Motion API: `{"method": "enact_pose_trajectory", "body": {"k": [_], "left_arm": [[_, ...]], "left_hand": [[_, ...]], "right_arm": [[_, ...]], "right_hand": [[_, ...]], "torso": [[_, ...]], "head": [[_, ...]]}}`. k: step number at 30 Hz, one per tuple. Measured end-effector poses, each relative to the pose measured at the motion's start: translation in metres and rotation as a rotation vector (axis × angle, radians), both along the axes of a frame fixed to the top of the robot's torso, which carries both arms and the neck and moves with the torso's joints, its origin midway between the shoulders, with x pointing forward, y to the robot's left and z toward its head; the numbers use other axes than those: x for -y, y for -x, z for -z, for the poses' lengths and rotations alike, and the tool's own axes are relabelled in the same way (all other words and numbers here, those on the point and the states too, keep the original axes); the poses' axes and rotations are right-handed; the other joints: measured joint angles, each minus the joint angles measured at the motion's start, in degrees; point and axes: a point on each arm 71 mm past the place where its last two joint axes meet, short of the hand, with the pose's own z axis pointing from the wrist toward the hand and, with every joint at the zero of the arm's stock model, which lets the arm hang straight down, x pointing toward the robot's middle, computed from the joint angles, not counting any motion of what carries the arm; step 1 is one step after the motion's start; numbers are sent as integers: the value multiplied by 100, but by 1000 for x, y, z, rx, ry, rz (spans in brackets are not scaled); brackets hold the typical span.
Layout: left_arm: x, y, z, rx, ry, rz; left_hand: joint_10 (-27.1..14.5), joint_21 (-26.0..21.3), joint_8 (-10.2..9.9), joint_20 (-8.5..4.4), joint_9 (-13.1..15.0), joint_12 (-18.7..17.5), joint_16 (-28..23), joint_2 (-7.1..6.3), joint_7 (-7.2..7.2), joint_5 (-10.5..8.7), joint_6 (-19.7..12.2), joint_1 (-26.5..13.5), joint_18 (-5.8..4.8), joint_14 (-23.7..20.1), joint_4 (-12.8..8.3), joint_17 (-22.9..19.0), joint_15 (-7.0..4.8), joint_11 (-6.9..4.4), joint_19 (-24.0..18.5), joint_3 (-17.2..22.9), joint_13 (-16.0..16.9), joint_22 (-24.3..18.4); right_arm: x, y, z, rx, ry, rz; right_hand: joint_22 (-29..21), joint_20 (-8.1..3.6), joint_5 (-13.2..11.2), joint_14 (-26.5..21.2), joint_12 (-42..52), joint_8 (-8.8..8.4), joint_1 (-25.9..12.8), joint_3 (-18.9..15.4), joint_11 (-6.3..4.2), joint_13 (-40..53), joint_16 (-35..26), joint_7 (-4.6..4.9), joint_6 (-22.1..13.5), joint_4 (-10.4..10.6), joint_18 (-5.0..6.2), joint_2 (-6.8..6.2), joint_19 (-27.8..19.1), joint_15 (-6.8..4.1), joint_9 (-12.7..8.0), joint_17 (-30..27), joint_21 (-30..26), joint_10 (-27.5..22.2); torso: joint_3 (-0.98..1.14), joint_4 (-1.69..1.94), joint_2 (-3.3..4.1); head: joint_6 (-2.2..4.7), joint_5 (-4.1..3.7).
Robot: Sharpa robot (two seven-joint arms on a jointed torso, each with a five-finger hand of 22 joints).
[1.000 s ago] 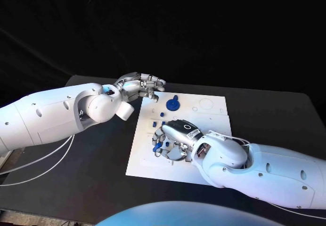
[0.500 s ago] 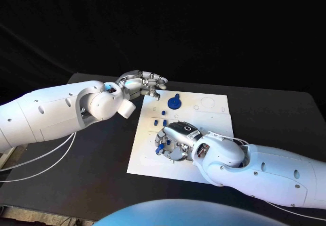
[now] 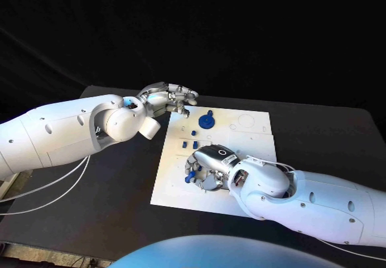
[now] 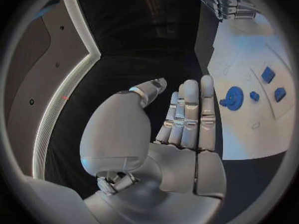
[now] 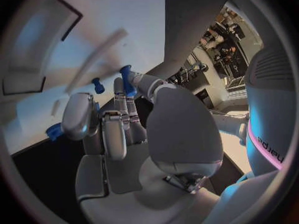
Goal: Assemble the parts on the task board
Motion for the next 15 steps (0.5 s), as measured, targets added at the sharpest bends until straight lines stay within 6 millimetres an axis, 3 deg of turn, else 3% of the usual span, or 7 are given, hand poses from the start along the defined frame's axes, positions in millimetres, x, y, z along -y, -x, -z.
{"method": "enact_pose_trajectory", "body": {"k": [13,15], "left_arm": [[0,0,0,-1,-1,-1],[0,0,0,-1,-1,-1]], "left_hand": [[0,0,37,22,6,23,0,0,0,0,0,0,0,0,0,0,0,0,22,0,-5,-6],[0,0,36,22,5,23,0,0,0,0,0,0,0,0,0,0,0,0,22,0,-5,-6]], "right_arm": [[-1,0,0,5,12,-5],[-2,1,0,7,14,-8]], "right_hand": [[-1,0,17,0,-10,22,0,-2,1,5,0,14,-14,-1,0,0,0,0,-1,-1,-56,-1],[-1,2,30,0,-75,-17,-69,-2,64,23,0,70,-108,-1,0,-69,-2,0,23,-1,-98,-63]], "torso": [[-4,1,0],[-4,1,0]], "head": [[-15,3],[-15,3]]}}
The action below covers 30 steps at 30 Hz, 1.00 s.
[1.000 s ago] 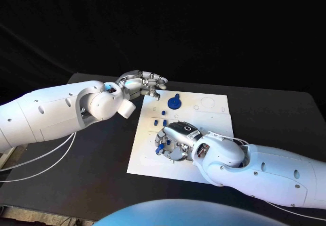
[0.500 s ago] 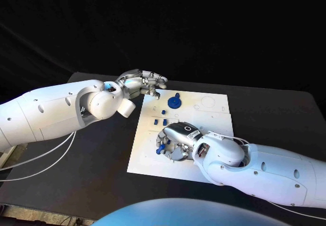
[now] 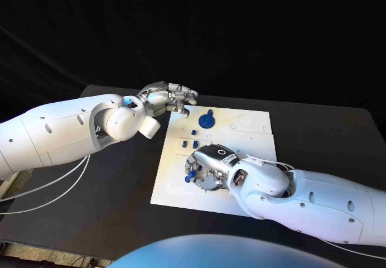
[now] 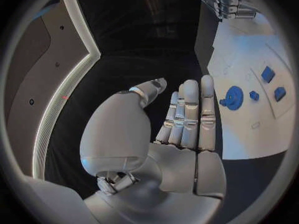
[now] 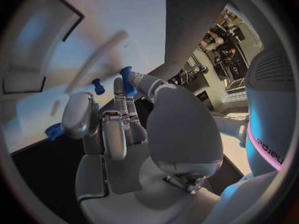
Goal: Assemble the parts on the task board
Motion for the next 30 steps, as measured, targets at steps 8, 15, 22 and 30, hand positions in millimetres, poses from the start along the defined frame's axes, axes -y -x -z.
{"method": "enact_pose_trajectory", "body": {"k": [8,15,22,30], "left_arm": [[0,0,0,-1,0,0],[0,0,0,-1,-1,-1],[-1,0,0,-2,-1,-1],[-1,0,1,-4,-2,-1]], "left_hand": [[0,0,0,0,0,0,0,0,0,0,0,0,0,0,0,0,0,0,0,0,0,0],[0,0,0,0,-1,0,0,0,0,0,0,0,0,0,0,0,0,0,0,0,0,0],[0,0,0,0,-2,0,0,0,0,0,0,0,0,0,0,-5,0,0,-1,0,1,1],[0,-24,0,-1,4,0,0,0,21,0,-21,0,-1,0,0,-5,0,0,-1,0,-6,-8]], "right_arm": [[-5,2,3,-1,15,-15],[-6,3,4,-3,20,-19],[-4,2,5,0,21,-14],[4,4,0,20,-28,8]], "right_hand": [[-1,51,43,0,-81,-255,-200,2,108,-26,0,117,-380,36,0,-198,-51,43,-86,0,-91,-153],[-1,83,43,-21,-117,-334,-241,-13,120,-16,0,120,-517,52,0,-239,-83,63,-124,-1,-191,-226],[-16,122,43,-1,-117,-384,-296,-40,158,-31,-54,135,-579,78,0,-294,-144,83,-153,-1,-371,-432],[-143,142,96,0,-25,-497,-390,-789,171,-40,-122,143,-802,171,0,-308,-226,124,-267,-65,-649,-831]], "torso": [[0,3,-1],[0,2,-1],[4,1,-2],[7,-2,-3]], "head": [[-1,-4],[-8,-4],[-9,-4],[12,-18]]}}
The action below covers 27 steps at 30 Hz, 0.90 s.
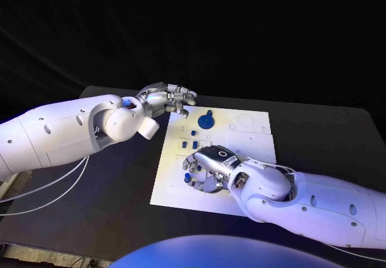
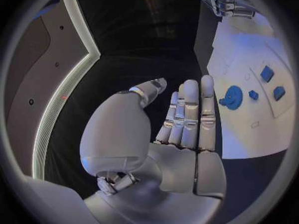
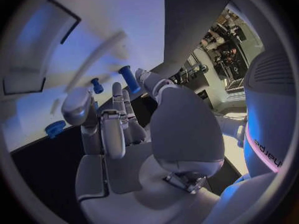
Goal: Assemble the parts on the task board
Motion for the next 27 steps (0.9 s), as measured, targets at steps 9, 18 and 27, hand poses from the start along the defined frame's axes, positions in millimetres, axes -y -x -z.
{"method": "enact_pose_trajectory", "body": {"k": [9,18,27], "left_arm": [[-2,0,2,-4,-4,-2],[-5,1,4,-8,-9,-5],[-6,2,5,-11,-10,-6]], "left_hand": [[0,0,22,0,0,0,0,0,0,0,0,0,0,0,17,0,0,0,0,-17,0,0],[0,0,22,0,-1,0,0,0,0,0,0,0,0,0,17,-5,0,0,0,-17,1,-5],[0,0,22,0,-1,0,0,0,0,0,0,0,0,0,17,-4,0,0,0,-16,-1,-5]], "right_arm": [[26,-1,-24,40,-108,54],[105,-26,-55,-52,-200,278],[173,-24,-44,-225,-198,508]], "right_hand": [[-127,21,20,0,317,-43,364,-1083,20,22,-99,2,-54,301,93,361,-61,0,-146,-208,-269,-242],[147,-256,-20,0,2477,430,376,-1109,-445,1438,66,-273,431,771,36,296,333,-292,176,69,662,1055],[146,-351,-20,1,6644,956,389,-1499,-463,5673,345,-350,226,1319,-4,374,411,-351,890,69,1091,1469]], "torso": [[-2,-6,-12],[-18,-8,-14],[-32,-52,-42]], "head": [[37,-69],[92,-330],[127,-555]]}}
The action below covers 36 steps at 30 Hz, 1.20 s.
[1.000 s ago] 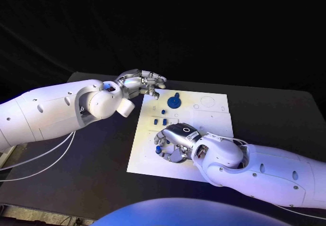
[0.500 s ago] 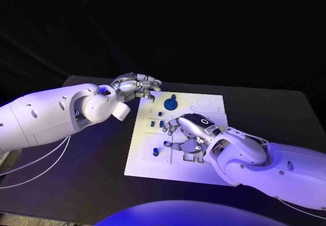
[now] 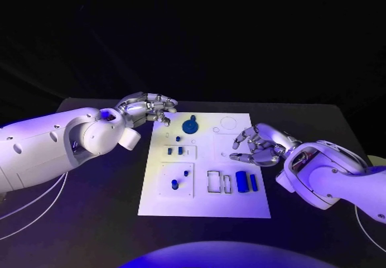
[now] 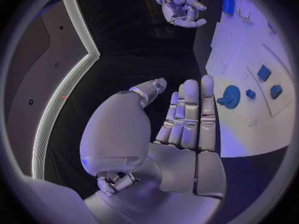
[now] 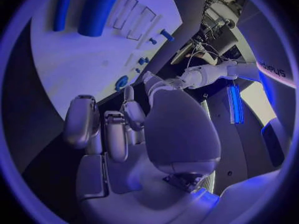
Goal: Assemble the parts on the task board
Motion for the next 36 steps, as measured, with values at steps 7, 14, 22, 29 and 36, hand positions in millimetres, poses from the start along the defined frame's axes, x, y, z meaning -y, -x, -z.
{"method": "enact_pose_trajectory", "body": {"k": [7,14,22,29,36], "left_arm": [[1,1,0,0,2,4],[0,3,0,0,2,4],[-1,3,0,-1,2,4],[-2,3,0,-1,2,2],[-2,3,0,-1,2,3]], "left_hand": [[0,0,0,0,0,0,0,0,0,0,0,0,0,0,0,0,0,0,0,0,-3,0],[0,0,0,0,-1,0,0,0,0,0,0,0,0,0,0,1,0,0,0,0,-2,0],[0,0,0,0,4,0,0,0,0,0,0,0,0,0,0,1,0,0,0,0,-2,1],[0,-25,30,0,4,0,0,0,-20,0,-19,0,0,0,0,1,0,0,0,0,-2,-8],[0,-25,30,0,4,0,0,0,-20,0,-19,0,0,0,0,1,0,0,0,0,-7,-8]], "right_arm": [[17,15,18,-93,30,57],[24,24,26,-133,96,101],[22,28,32,-148,157,115],[19,31,39,-165,197,113],[13,32,45,-177,219,100]], "right_hand": [[-1,3,0,0,159,0,-101,-135,10,180,57,0,-40,3,0,101,44,0,19,0,84,32],[-1,-6,0,0,315,67,-492,-506,-40,378,112,-51,54,14,-88,164,94,0,70,-1,221,82],[-1,-6,-1,0,315,90,-615,-676,-40,385,112,-84,87,19,-88,185,93,0,93,-1,221,82],[-2,-6,-1,0,315,90,-627,-713,-40,391,111,-91,94,15,-88,173,93,1,99,-2,221,82],[-2,-7,-1,0,315,102,-627,-713,-56,400,111,-91,94,14,-88,173,93,1,104,-2,221,98]], "torso": [[-4,-30,-20],[-13,-30,-23],[-10,-26,-20],[-7,-36,-21],[-3,-35,-23]], "head": [[-28,-61],[-47,-96],[-59,-93],[-74,-60],[-75,-52]]}}
